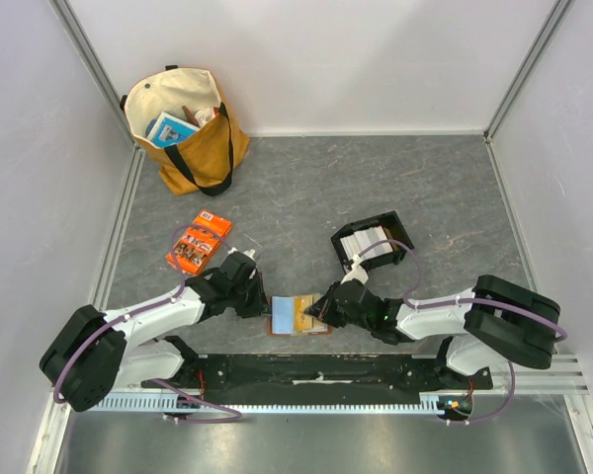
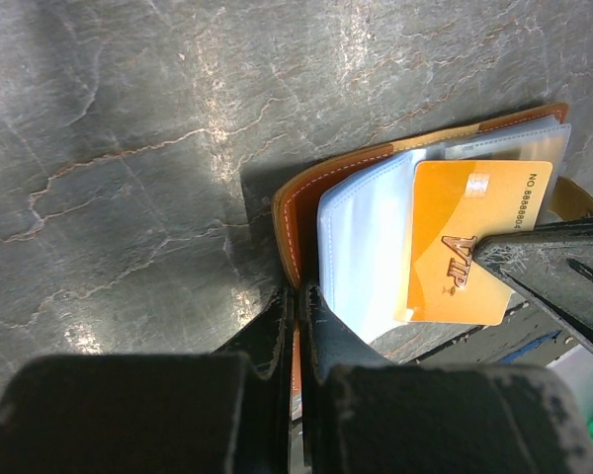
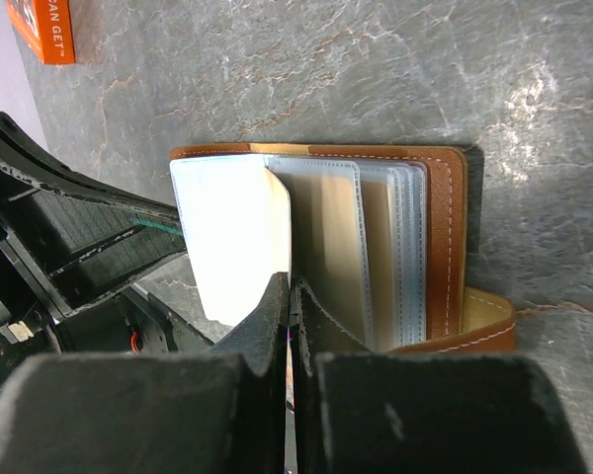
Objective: Put the credit cards into the card holder
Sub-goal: Insert the credit card into the card holder.
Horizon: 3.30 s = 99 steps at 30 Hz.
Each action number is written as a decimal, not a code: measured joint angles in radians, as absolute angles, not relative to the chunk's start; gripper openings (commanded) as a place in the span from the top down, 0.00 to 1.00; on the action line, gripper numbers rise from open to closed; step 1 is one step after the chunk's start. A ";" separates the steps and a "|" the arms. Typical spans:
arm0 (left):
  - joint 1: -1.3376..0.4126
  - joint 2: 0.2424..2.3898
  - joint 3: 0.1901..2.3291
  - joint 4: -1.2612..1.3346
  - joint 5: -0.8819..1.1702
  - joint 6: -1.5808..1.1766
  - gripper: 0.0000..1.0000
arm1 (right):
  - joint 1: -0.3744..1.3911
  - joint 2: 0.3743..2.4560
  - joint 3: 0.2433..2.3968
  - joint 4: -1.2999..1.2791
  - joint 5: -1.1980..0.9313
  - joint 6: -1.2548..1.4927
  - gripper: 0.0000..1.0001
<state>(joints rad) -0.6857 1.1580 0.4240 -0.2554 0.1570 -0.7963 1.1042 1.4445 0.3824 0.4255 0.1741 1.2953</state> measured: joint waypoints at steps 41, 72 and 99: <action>-0.686 1.160 0.424 -0.255 0.152 -0.801 0.98 | 1.102 1.567 0.488 0.409 0.070 1.280 0.94; -0.687 1.160 0.424 -0.254 0.157 -0.801 0.98 | 1.114 1.497 0.575 0.164 0.133 1.142 0.62; -0.687 1.160 0.424 -0.255 0.157 -0.801 0.98 | 1.115 1.566 0.580 0.281 0.055 1.124 0.64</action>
<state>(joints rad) -0.6868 1.1599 0.4244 -0.2550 0.1566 -0.8013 1.1152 1.5661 0.5804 0.2806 0.0547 1.1236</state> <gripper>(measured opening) 0.033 0.367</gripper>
